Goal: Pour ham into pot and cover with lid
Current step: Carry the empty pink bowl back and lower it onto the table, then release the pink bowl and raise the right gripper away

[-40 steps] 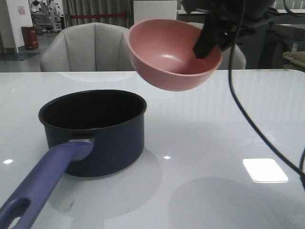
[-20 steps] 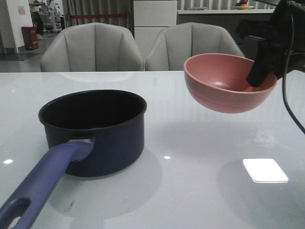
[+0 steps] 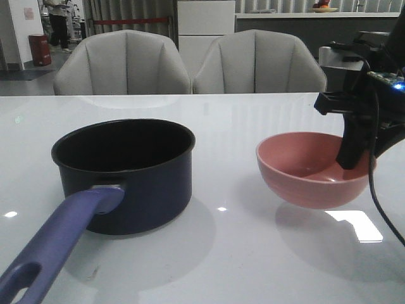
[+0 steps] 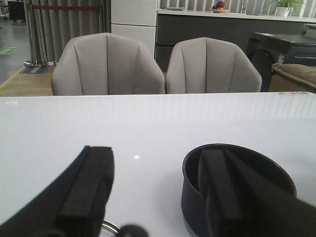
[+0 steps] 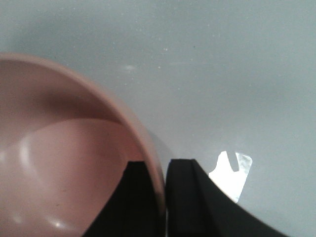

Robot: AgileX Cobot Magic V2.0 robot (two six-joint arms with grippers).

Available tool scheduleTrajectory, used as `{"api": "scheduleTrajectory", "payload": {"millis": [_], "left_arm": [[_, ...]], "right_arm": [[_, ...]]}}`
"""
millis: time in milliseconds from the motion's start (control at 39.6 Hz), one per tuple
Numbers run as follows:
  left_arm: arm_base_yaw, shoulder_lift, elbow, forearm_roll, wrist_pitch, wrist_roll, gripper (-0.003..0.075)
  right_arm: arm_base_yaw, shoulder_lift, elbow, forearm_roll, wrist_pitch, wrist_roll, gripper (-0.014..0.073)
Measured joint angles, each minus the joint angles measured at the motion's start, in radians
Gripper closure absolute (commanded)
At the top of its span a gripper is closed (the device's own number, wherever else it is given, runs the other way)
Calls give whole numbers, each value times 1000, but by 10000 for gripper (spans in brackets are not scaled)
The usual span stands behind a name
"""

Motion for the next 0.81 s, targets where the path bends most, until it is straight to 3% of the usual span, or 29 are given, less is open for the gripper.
{"api": "scheduleTrajectory", "payload": {"millis": [151, 429, 807], "left_arm": [[0, 0, 0, 0, 2, 0, 293], [0, 0, 0, 0, 4, 0, 294], [0, 0, 0, 0, 4, 0, 294]], "right_arm": [[0, 1, -3, -11, 2, 2, 145], [0, -42, 2, -46, 12, 2, 146], [0, -450, 245, -33, -183, 2, 146]]}}
